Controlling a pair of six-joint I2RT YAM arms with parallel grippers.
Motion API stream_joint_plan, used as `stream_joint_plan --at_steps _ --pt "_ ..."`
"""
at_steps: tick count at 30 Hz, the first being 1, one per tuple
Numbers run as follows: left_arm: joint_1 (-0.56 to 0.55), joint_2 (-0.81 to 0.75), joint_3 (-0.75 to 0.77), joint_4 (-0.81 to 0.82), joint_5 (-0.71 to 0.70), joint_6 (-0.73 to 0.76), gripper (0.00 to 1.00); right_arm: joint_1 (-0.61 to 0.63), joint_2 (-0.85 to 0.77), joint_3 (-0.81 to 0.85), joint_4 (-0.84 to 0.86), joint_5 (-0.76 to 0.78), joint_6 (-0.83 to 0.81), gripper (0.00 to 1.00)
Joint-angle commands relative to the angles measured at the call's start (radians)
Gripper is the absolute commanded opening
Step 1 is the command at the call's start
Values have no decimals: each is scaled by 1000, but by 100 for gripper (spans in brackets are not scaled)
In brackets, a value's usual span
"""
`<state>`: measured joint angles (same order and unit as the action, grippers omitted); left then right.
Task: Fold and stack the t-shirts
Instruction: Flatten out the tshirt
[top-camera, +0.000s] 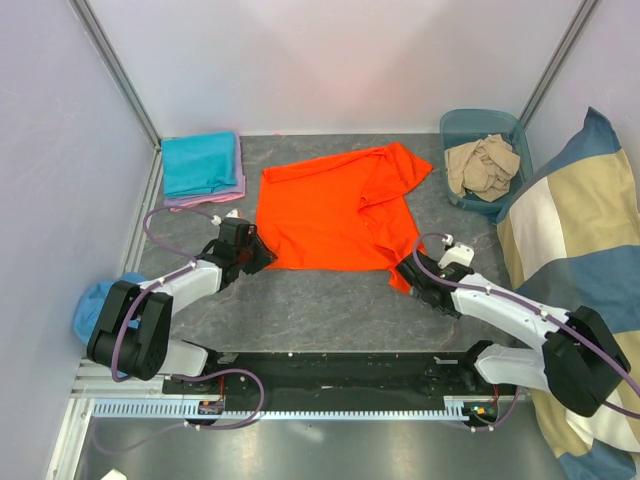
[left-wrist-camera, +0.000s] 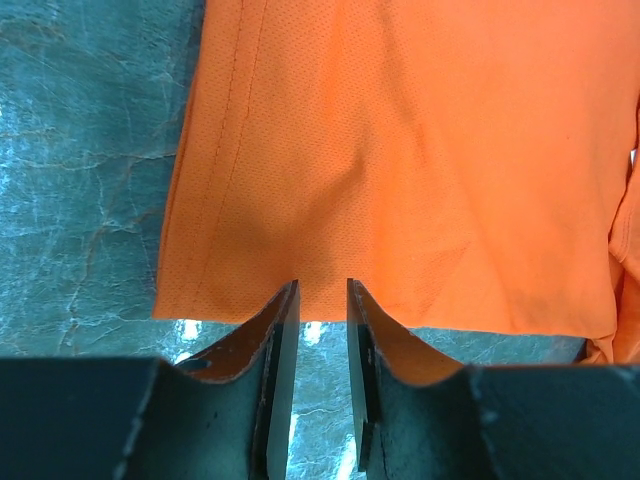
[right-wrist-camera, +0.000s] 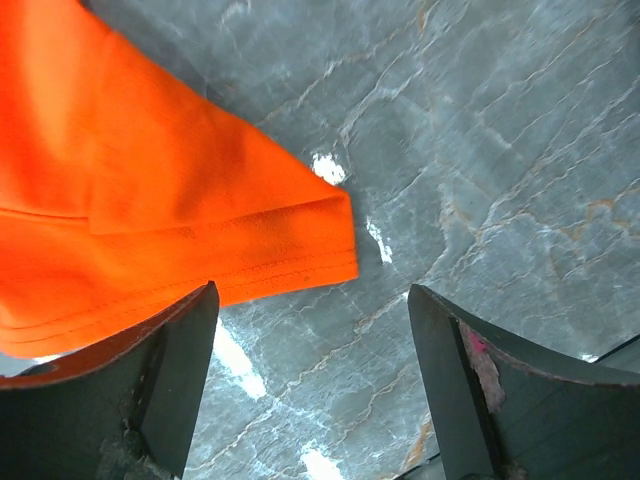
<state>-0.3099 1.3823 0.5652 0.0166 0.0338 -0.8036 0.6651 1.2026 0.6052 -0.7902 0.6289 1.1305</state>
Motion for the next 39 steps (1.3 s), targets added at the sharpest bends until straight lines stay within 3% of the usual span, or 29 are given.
stream_joint_plan --at_steps 1,13,32,39 --pt "0 0 -5 36 9 -23 33 4 -72 38 -55 81 29 86" --pt "0 12 -8 39 12 -25 33 4 61 99 -112 183 22 93" --pt "0 34 -19 51 18 -31 33 5 144 50 -66 98 38 95" --pt "0 35 -25 56 17 -31 33 8 173 61 -66 100 28 92"
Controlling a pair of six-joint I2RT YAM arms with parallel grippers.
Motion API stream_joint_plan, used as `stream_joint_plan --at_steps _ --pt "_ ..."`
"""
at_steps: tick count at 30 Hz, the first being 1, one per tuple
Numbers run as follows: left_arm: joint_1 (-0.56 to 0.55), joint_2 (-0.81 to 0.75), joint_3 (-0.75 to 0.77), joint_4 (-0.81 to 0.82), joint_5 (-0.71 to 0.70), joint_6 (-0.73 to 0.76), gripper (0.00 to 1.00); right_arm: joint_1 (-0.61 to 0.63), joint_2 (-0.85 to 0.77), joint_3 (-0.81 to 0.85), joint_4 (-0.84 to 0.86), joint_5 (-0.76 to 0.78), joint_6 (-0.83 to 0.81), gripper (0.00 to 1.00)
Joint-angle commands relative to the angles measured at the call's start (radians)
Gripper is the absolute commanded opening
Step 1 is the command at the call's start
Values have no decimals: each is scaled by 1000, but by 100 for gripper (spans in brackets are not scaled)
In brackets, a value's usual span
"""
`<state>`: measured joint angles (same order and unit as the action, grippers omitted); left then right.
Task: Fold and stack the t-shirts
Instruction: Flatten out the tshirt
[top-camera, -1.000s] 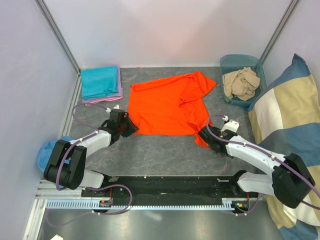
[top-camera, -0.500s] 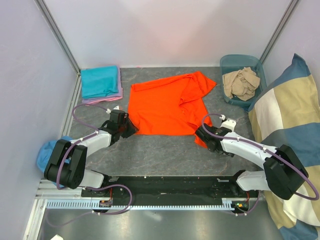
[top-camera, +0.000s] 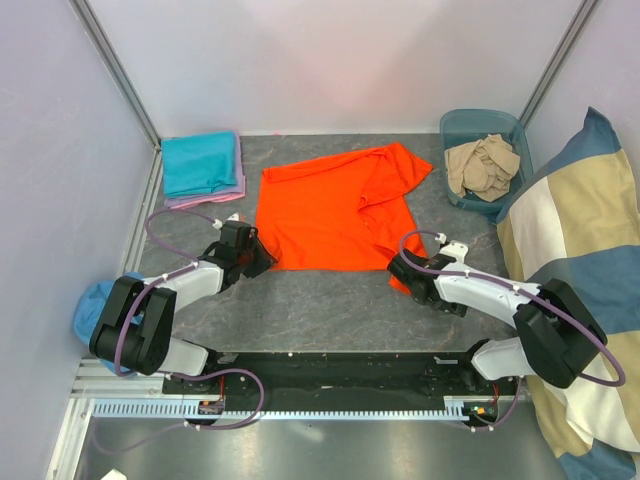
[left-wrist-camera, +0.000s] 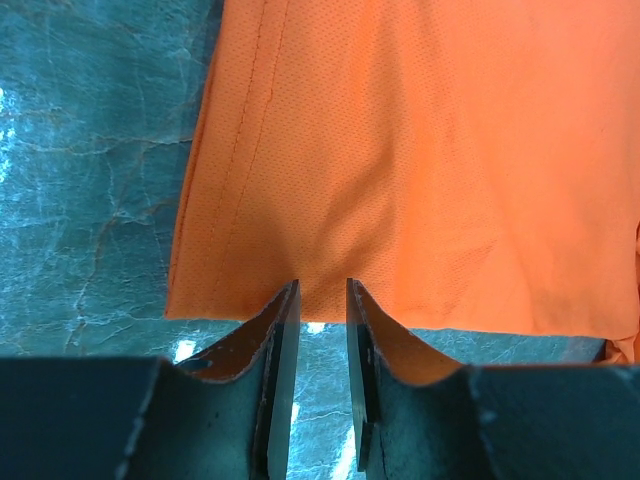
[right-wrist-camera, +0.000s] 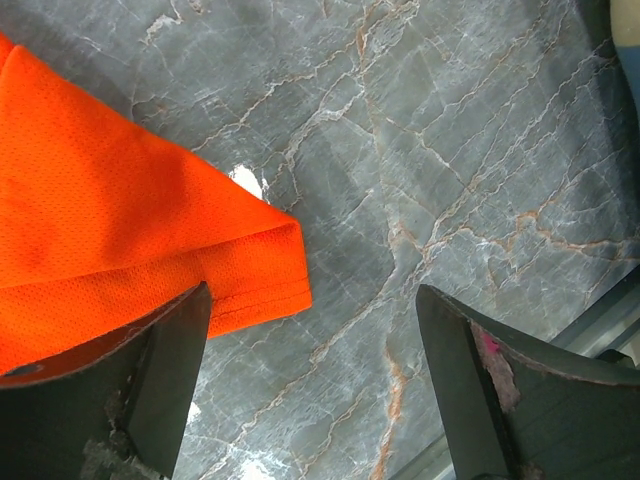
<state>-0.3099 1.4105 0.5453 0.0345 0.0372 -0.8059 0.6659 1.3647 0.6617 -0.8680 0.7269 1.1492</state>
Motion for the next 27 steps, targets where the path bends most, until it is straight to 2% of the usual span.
stream_joint_plan --at_steps 1,4,8,13,20,24,25,27 --pt "0 7 -5 39 15 -29 33 6 23 6 14 2 3 91" --pt "0 8 -5 41 13 -30 33 9 48 18 14 -1 -11 92" --pt "0 8 -10 41 12 -32 33 12 60 12 75 -35 -42 98" --pt "2 -5 -16 30 -3 -29 33 15 47 -5 159 -95 -72 98" --pt "2 -12 -10 21 -7 -27 33 15 8 1 188 -124 -86 98" --pt "2 -7 -10 21 -5 -29 33 15 -7 -4 210 -155 -85 88" --pt "2 -7 -11 21 -2 -29 33 15 -7 -4 215 -165 -82 83" --pt "3 -5 -11 22 1 -29 33 15 -7 -7 222 -176 -80 81"
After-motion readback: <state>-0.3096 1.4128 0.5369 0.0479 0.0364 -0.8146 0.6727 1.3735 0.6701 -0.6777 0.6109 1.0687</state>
